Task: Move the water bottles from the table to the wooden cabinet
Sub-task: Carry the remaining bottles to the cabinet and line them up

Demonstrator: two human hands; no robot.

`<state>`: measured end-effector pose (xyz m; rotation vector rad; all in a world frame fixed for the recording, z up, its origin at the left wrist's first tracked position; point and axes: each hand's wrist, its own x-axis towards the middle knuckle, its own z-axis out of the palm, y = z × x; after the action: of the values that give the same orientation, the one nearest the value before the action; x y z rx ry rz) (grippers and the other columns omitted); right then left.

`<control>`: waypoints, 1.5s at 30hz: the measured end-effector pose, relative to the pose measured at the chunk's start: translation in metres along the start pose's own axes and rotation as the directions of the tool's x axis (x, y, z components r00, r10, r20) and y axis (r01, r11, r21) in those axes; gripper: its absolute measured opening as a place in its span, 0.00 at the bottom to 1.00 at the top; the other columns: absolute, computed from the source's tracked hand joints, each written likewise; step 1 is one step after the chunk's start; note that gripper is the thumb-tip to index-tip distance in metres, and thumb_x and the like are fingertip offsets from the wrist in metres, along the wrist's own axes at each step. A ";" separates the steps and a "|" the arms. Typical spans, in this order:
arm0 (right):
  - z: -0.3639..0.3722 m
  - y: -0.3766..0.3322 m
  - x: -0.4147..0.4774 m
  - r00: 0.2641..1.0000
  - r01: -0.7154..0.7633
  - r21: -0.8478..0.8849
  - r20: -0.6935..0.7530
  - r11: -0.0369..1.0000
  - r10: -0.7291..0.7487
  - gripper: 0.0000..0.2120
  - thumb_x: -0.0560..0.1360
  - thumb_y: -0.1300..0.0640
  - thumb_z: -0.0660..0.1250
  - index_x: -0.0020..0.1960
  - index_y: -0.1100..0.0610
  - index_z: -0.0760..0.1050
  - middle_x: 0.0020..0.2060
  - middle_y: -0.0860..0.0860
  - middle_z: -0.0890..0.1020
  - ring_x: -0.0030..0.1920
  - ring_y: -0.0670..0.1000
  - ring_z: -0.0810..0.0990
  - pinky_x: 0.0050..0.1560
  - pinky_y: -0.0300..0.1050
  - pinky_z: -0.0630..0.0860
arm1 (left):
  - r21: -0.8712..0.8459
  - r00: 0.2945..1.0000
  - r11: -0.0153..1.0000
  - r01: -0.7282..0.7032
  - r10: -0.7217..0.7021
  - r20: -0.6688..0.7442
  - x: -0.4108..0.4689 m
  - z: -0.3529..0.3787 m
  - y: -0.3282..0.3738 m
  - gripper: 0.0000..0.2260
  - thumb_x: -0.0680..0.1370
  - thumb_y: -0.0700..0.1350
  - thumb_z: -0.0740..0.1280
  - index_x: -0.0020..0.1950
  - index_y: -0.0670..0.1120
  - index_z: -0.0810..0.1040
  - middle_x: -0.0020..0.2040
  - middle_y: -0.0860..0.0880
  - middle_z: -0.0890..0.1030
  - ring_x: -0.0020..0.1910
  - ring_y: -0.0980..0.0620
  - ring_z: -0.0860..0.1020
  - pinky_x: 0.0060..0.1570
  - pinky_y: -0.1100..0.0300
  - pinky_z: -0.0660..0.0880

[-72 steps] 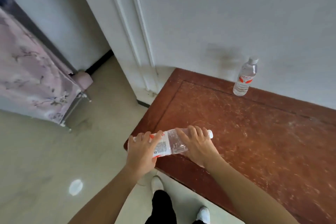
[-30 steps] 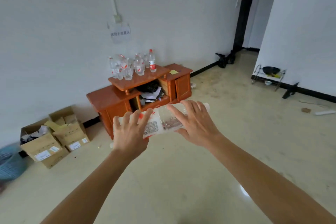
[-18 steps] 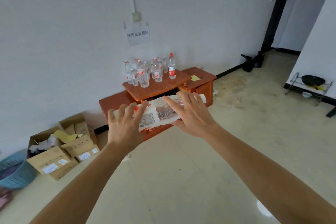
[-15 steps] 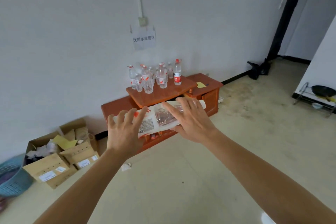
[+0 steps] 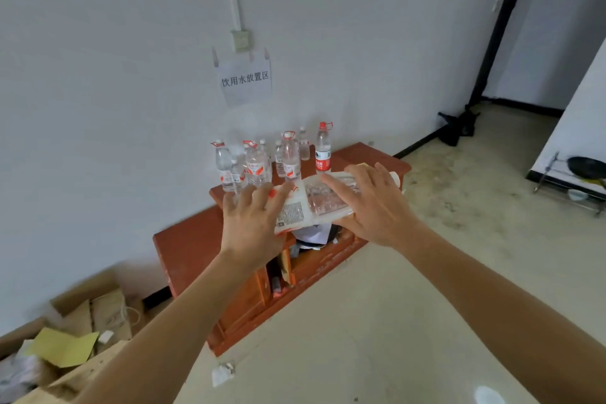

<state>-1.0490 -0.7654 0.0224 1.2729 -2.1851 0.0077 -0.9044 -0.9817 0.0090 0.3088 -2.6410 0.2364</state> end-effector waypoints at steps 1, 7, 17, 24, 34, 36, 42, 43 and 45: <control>0.011 0.009 0.009 1.000 -0.004 0.000 0.012 1.000 0.004 0.47 0.71 0.38 0.73 0.81 0.46 0.52 0.64 0.61 0.72 0.61 0.63 0.75 0.66 0.69 0.71 | -0.019 1.000 1.000 -0.023 0.023 -0.013 0.015 0.012 -0.004 0.44 0.64 0.59 0.77 0.76 0.54 0.62 0.66 0.46 0.76 0.63 0.40 0.74 0.59 0.37 0.70; 0.108 0.076 0.095 0.996 -0.054 0.039 0.079 0.998 0.051 0.45 0.72 0.32 0.68 0.81 0.46 0.53 0.62 0.59 0.76 0.57 0.60 0.79 0.60 0.60 0.77 | 0.000 0.998 0.999 -0.054 0.054 0.038 0.135 0.097 -0.031 0.40 0.68 0.61 0.69 0.77 0.56 0.58 0.67 0.48 0.74 0.65 0.40 0.73 0.64 0.35 0.67; 0.269 0.205 0.240 0.892 -0.191 0.109 0.435 0.976 0.126 0.51 0.63 0.14 0.55 0.73 0.47 0.58 0.52 0.48 0.82 0.49 0.51 0.82 0.48 0.50 0.81 | 0.027 0.978 1.000 -0.015 0.009 0.209 0.315 0.242 -0.066 0.43 0.73 0.62 0.69 0.78 0.60 0.44 0.76 0.52 0.64 0.75 0.45 0.62 0.73 0.38 0.57; 0.359 0.212 0.313 0.825 -0.081 0.143 0.564 0.986 -0.014 0.44 0.62 0.17 0.62 0.64 0.48 0.69 0.50 0.46 0.81 0.49 0.50 0.82 0.46 0.46 0.78 | -0.127 0.888 0.966 0.224 -0.148 0.436 0.345 0.364 -0.096 0.42 0.74 0.63 0.67 0.81 0.54 0.48 0.79 0.52 0.61 0.79 0.46 0.59 0.76 0.43 0.57; 0.482 0.201 0.396 0.619 -0.211 0.158 0.785 0.965 0.007 0.33 0.70 0.28 0.68 0.67 0.49 0.71 0.53 0.46 0.80 0.52 0.49 0.80 0.46 0.42 0.69 | -0.370 0.787 0.867 0.334 -0.041 0.616 0.397 0.547 -0.136 0.41 0.69 0.59 0.74 0.77 0.52 0.60 0.73 0.54 0.71 0.73 0.47 0.66 0.70 0.46 0.68; 0.506 0.197 0.418 0.627 -0.201 0.177 0.779 0.964 -0.012 0.32 0.73 0.30 0.67 0.68 0.49 0.71 0.53 0.47 0.80 0.53 0.49 0.80 0.46 0.41 0.69 | -0.406 0.758 0.794 0.452 -0.103 0.643 0.407 0.580 -0.141 0.40 0.68 0.57 0.76 0.76 0.52 0.62 0.72 0.53 0.72 0.73 0.47 0.66 0.69 0.45 0.69; 0.553 0.183 0.468 0.653 -0.106 0.231 0.749 0.967 -0.108 0.24 0.76 0.39 0.70 0.67 0.50 0.74 0.52 0.48 0.82 0.50 0.50 0.82 0.51 0.46 0.80 | -0.502 0.697 0.604 0.619 -0.127 0.706 0.424 0.644 -0.146 0.40 0.68 0.56 0.78 0.74 0.52 0.62 0.71 0.52 0.71 0.73 0.46 0.67 0.71 0.47 0.68; 0.560 0.181 0.474 0.658 -0.083 0.245 0.742 0.966 -0.132 0.23 0.77 0.41 0.70 0.67 0.50 0.74 0.51 0.48 0.82 0.48 0.50 0.82 0.49 0.45 0.80 | -0.526 0.690 0.564 0.636 -0.112 0.715 0.425 0.652 -0.146 0.40 0.68 0.55 0.79 0.74 0.53 0.61 0.71 0.51 0.70 0.73 0.46 0.67 0.72 0.46 0.67; 0.574 0.174 0.487 0.667 -0.086 0.285 0.728 0.955 -0.157 0.22 0.78 0.44 0.69 0.69 0.50 0.72 0.51 0.48 0.81 0.47 0.50 0.81 0.43 0.42 0.76 | -0.556 0.656 0.443 0.703 -0.105 0.747 0.427 0.664 -0.145 0.40 0.70 0.53 0.79 0.74 0.55 0.58 0.73 0.49 0.67 0.73 0.47 0.66 0.72 0.45 0.67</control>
<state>-1.6445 -1.2241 -0.1542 1.7036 -2.9460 -0.2615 -1.5226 -1.3411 -0.3560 0.8339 -2.7413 -1.5374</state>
